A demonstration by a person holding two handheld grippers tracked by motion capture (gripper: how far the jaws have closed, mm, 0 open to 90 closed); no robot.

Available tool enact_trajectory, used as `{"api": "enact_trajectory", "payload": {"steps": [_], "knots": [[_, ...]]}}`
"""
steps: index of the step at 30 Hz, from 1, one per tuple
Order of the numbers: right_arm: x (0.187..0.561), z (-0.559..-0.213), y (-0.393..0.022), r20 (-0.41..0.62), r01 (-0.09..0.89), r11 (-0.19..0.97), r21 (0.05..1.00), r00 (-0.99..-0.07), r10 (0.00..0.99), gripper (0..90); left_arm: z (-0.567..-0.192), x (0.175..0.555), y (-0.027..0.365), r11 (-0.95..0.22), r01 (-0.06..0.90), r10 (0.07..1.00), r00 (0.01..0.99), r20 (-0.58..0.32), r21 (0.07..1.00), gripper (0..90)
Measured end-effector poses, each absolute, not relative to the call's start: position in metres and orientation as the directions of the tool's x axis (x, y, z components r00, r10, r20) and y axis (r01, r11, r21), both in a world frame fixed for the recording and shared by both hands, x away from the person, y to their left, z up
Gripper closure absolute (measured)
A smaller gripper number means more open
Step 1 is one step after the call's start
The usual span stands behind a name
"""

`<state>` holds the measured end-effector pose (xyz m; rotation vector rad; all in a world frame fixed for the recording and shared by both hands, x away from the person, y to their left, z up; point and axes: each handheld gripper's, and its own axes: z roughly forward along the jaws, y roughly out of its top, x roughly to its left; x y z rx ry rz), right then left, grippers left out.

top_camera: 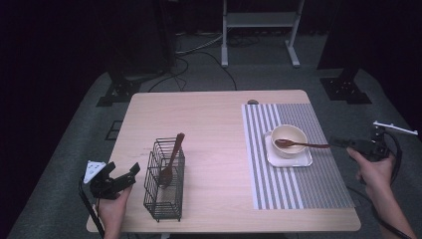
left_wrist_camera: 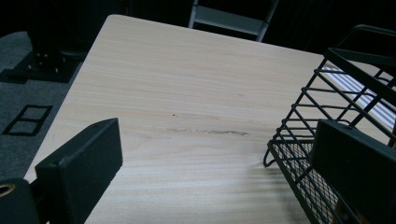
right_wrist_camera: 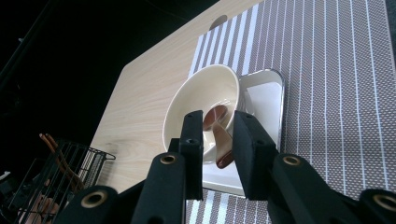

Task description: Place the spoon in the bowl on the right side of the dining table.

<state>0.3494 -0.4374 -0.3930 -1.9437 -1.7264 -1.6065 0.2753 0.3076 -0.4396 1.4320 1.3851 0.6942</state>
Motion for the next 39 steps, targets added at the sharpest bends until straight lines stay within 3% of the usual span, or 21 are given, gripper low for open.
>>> {"api": "enact_trajectory", "payload": {"steps": [39], "knots": [[0.325,-0.406,-0.429,0.712,0.788,-0.305,0.534,-0.224,0.666,70.9,-0.439,0.274,0.308,0.136,0.388,0.958,0.182,-0.220,0.912,1.6]]}}
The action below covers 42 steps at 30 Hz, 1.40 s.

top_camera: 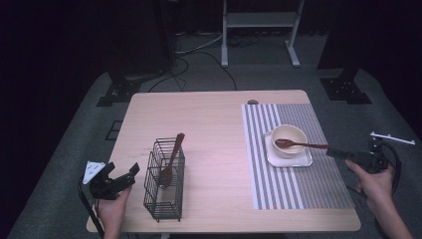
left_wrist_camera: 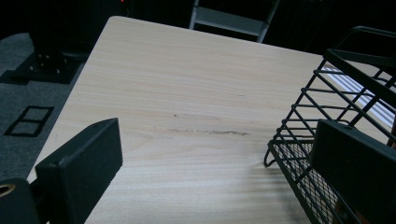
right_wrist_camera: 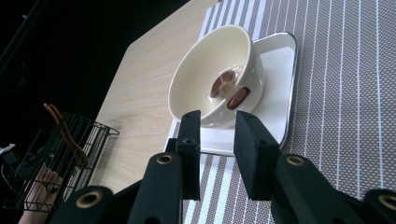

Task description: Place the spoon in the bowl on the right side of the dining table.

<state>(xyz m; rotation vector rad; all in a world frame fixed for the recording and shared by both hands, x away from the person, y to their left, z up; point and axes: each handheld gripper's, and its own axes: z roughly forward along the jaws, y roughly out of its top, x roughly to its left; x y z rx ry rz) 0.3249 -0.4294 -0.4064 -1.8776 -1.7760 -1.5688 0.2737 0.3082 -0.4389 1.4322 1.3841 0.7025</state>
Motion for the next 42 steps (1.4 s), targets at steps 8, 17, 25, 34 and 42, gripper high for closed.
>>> {"api": "enact_trajectory", "payload": {"steps": [8,17,25,34,42], "knots": [[0.320,-0.412,-0.426,0.712,0.795,-0.294,0.531,-0.231,0.663,70.8,-0.439,0.273,0.308,0.135,0.390,0.959,0.181,-0.220,0.911,1.6],[0.316,-0.420,-0.420,0.713,0.803,-0.278,0.527,-0.239,0.660,70.2,-0.439,0.273,0.308,0.136,0.390,0.959,0.180,-0.220,0.911,1.6],[0.314,-0.424,-0.416,0.714,0.808,-0.268,0.525,-0.246,0.656,69.9,-0.439,0.273,0.308,0.136,0.390,0.959,0.180,-0.220,0.911,1.6],[0.313,-0.427,-0.412,0.717,0.814,-0.259,0.519,-0.250,0.651,69.7,-0.439,0.274,0.308,0.137,0.390,0.958,0.181,-0.222,0.910,1.6],[0.312,-0.432,-0.406,0.722,0.822,-0.251,0.512,-0.253,0.644,69.5,-0.439,0.274,0.308,0.138,0.391,0.958,0.181,-0.222,0.910,1.6]]}}
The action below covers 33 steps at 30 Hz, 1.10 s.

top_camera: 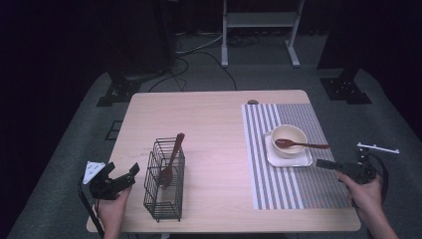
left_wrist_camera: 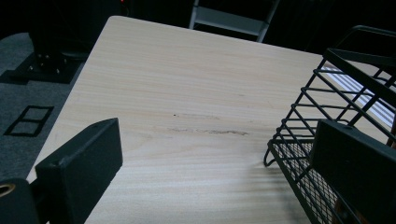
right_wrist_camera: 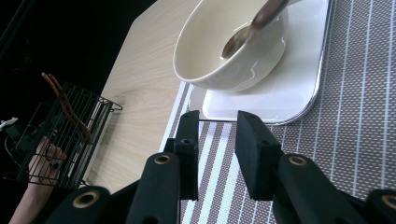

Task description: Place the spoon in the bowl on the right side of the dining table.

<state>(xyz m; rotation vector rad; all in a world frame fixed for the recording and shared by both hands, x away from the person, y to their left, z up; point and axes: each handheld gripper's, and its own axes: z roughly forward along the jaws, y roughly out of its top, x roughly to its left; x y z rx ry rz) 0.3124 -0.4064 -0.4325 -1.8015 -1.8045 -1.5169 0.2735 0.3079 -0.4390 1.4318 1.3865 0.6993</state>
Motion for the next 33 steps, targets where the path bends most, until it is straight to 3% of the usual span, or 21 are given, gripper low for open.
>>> {"api": "enact_trajectory", "payload": {"steps": [33], "knots": [[0.298,-0.458,-0.397,0.736,0.844,-0.233,0.483,-0.247,0.631,67.3,-0.439,0.273,0.308,0.137,0.392,0.959,0.179,-0.221,0.910,1.6]]}}
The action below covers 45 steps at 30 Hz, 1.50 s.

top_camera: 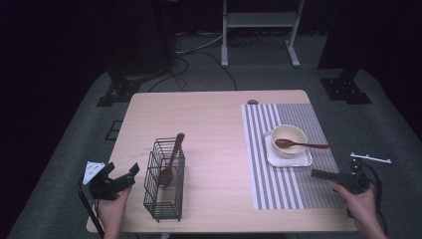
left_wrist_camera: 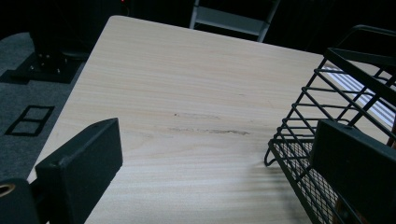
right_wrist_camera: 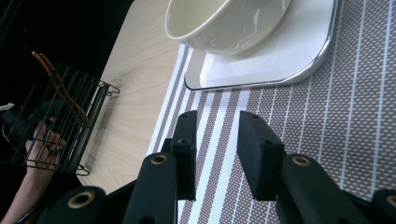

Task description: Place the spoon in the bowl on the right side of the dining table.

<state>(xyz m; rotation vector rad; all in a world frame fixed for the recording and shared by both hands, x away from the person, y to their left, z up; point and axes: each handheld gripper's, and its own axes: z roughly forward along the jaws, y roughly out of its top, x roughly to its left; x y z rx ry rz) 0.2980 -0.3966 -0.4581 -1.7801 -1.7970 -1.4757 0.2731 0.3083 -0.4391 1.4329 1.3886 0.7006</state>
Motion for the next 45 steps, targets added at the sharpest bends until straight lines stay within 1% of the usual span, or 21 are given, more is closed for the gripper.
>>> {"api": "enact_trajectory", "payload": {"steps": [16,45], "knots": [[0.288,-0.465,-0.386,0.740,0.850,-0.213,0.482,-0.266,0.618,66.4,-0.439,0.273,0.308,0.138,0.391,0.959,0.178,-0.222,0.910,1.6],[0.277,-0.464,-0.366,0.730,0.852,-0.158,0.500,-0.315,0.607,64.4,-0.439,0.273,0.308,0.141,0.389,0.958,0.178,-0.224,0.910,1.6]]}}
